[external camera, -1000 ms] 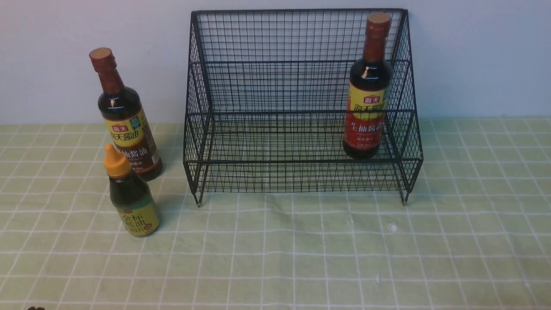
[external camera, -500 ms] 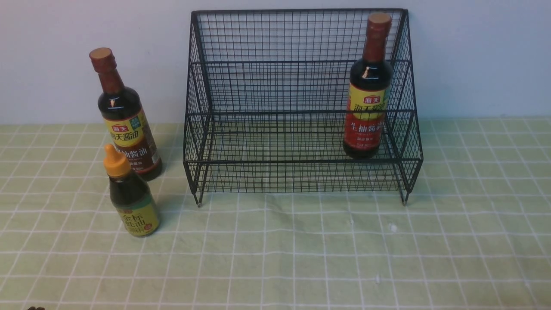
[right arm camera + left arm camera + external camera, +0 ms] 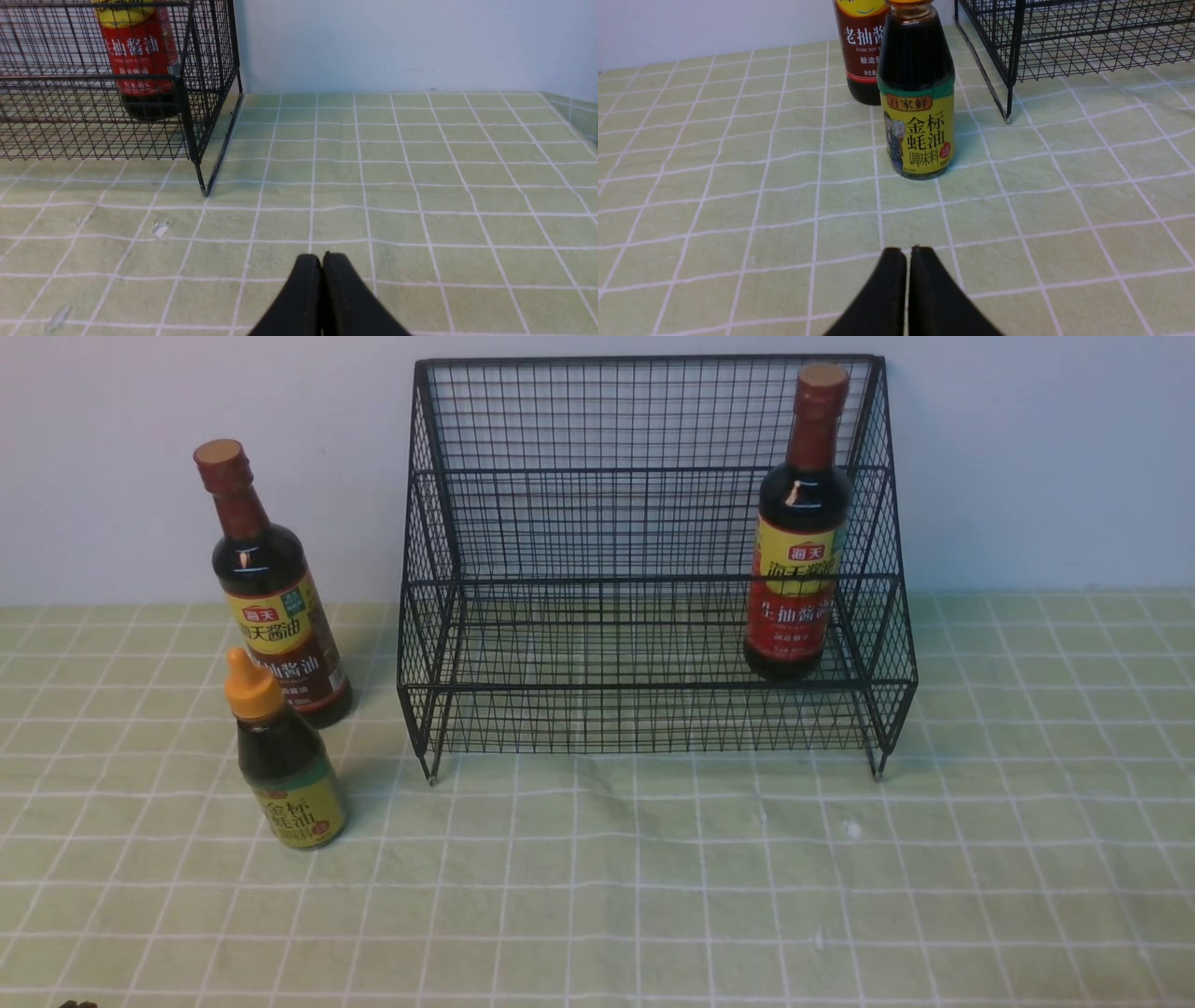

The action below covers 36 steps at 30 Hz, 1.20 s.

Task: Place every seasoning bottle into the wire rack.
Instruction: Use the left arm to grab the condiment bottle closest to it

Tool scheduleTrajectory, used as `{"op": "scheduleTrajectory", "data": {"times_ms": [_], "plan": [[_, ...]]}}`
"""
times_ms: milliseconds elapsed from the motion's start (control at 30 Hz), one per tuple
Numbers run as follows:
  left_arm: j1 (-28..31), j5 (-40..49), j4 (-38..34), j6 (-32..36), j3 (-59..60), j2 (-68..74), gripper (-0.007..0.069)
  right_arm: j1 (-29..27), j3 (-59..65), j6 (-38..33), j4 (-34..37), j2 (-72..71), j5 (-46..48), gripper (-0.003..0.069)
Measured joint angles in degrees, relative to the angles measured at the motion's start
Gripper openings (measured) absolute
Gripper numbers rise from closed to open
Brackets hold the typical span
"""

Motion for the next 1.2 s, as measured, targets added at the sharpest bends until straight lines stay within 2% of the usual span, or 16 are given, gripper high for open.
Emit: {"op": "scheduleTrajectory", "data": {"times_ms": [167, 333, 433, 467, 600, 733, 800, 833, 867, 933, 967, 1000, 1033, 1067, 1200], "plan": [[0.0, -4.4, -3.3, -0.6, 0.1, 0.0, -0.0007, 0.0, 0.0, 0.0, 0.0, 0.0, 0.0, -0.0014], [0.0, -16.9, -14.9, -3.7, 0.1, 0.0, -0.0007, 0.0, 0.0, 0.0, 0.0, 0.0, 0.0, -0.0014], [0.0, -29.6, -23.0, -4.7, 0.1, 0.0, -0.0007, 0.0, 0.0, 0.0, 0.0, 0.0, 0.0, -0.0014], [0.0, -33.7, -24.1, -4.7, 0.1, 0.0, -0.0007, 0.0, 0.0, 0.0, 0.0, 0.0, 0.0, -0.0014], [0.0, -37.4, -23.1, -4.8, 0.1, 0.5, -0.0007, 0.0, 0.0, 0.0, 0.0, 0.0, 0.0, -0.0014], [0.0, -37.2, -11.2, -11.7, 0.1, 8.0, 0.0001, 0.0, 0.0, 0.0, 0.0, 0.0, 0.0, -0.0014], [0.0, -36.9, -3.9, -16.4, -0.8, 12.6, 0.0029, 0.0, 0.0, 0.0, 0.0, 0.0, 0.0, -0.0014], [0.0, -36.9, -3.9, -16.8, -0.9, 13.1, 0.0032, 0.0, 0.0, 0.0, 0.0, 0.0, 0.0, -0.0014], [0.0, -36.9, 0.3, -18.5, -1.6, 15.1, 0.0049, 0.0, 0.0, 0.0, 0.0, 0.0, 0.0, -0.0014], [0.0, -38.1, 11.4, -23.1, -4.5, 22.8, 0.0127, 0.0, 0.0, 0.0, 0.0, 0.0, 0.0, -0.0014], [0.0, -39.0, 14.4, -24.8, -5.3, 25.1, 0.0148, 0.0, 0.0, 0.0, 0.0, 0.0, 0.0, -0.0014], [0.0, -40.5, 18.1, -26.6, -6.5, 28.7, 0.0201, 0.0, 0.0, 0.0, 0.0, 0.0, -0.1, -0.0014], [0.0, -41.1, 19.2, -27.2, -6.8, 30.5, 0.0216, 0.0, 0.0, 0.0, 0.0, 0.0, -0.1, -0.0014], [0.0, -43.6, 23.1, -29.3, -8.5, 36.0, 0.0288, 0.0, 0.0, 0.0, 0.0, 0.0, -0.1, -0.0014], [0.0, -48.1, 25.3, -30.1, -11.4, 45.8, 0.0407, 0.0, 0.0, 0.0, 0.0, 0.0, -0.1, -0.0014]]}}
